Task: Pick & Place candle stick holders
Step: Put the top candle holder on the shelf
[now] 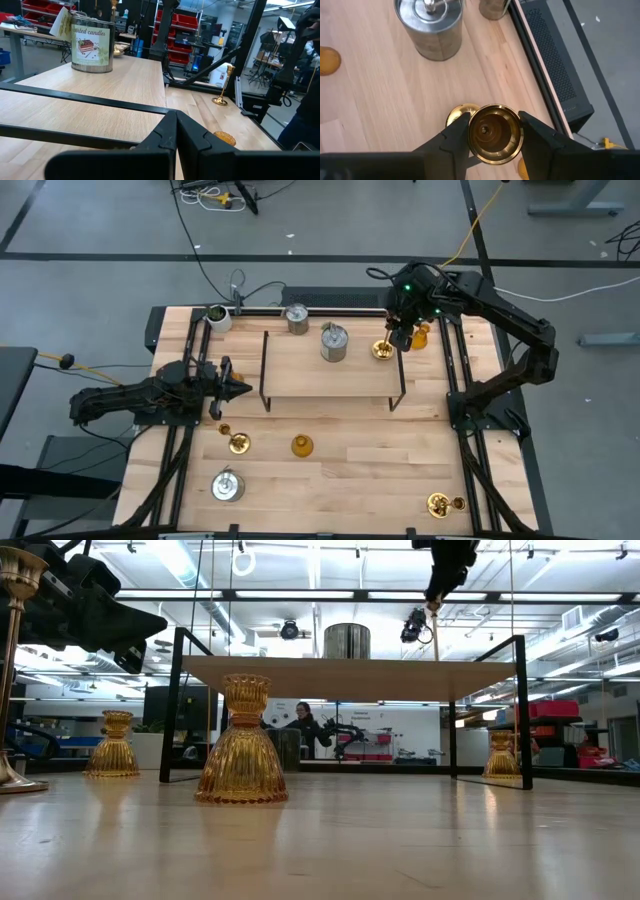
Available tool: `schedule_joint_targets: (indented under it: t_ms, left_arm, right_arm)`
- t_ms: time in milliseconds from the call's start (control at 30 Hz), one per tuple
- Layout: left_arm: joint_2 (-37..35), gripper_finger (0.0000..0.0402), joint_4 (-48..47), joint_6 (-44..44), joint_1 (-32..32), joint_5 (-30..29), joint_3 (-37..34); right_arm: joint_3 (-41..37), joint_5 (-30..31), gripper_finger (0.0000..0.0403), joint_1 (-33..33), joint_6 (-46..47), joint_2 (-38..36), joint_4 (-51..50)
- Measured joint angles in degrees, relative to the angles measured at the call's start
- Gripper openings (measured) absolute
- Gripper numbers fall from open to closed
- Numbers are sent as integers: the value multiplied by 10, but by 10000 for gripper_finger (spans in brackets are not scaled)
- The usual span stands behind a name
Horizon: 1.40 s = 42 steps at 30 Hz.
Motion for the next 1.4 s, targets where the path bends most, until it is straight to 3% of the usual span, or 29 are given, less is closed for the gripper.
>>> schedule_joint_targets:
  t_ms: [867, 1400]
  left_arm:
    - [0, 7, 0, 0, 0, 0, 0]
    - [0, 7, 0, 0, 0, 0, 0]
  right_arm:
    - [-5, 0, 146, 11, 5, -5, 31]
    - [-69, 0, 146, 12, 8, -34, 69]
